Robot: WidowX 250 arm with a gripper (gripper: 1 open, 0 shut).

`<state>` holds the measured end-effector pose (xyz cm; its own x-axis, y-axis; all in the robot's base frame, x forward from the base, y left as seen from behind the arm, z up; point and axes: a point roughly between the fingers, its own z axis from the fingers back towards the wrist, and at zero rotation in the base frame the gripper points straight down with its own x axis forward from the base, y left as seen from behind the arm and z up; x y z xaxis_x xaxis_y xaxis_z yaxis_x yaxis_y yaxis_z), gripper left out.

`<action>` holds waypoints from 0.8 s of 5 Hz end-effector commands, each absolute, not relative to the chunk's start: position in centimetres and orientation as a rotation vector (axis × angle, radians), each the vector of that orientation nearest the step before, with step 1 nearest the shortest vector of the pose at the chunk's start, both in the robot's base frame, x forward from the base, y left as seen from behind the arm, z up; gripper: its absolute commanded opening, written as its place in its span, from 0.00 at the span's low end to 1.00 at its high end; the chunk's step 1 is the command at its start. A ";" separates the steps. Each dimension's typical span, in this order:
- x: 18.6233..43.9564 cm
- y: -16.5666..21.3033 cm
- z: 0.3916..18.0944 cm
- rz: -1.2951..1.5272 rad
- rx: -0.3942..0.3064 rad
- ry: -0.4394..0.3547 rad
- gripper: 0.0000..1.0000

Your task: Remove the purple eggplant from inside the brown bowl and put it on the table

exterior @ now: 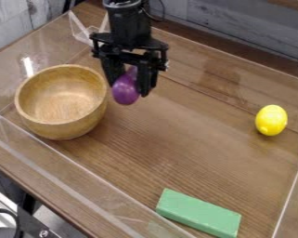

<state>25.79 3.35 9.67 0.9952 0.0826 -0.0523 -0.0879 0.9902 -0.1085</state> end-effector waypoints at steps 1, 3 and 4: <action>25.9 2.2 10.4 0.079 -0.106 -0.002 0.00; 25.7 -0.6 8.0 0.035 -0.118 -0.022 0.00; 26.7 -0.2 7.7 0.042 -0.124 -0.048 0.00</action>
<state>25.63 -0.39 6.36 0.9992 0.0389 -0.0122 -0.0401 0.9915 -0.1237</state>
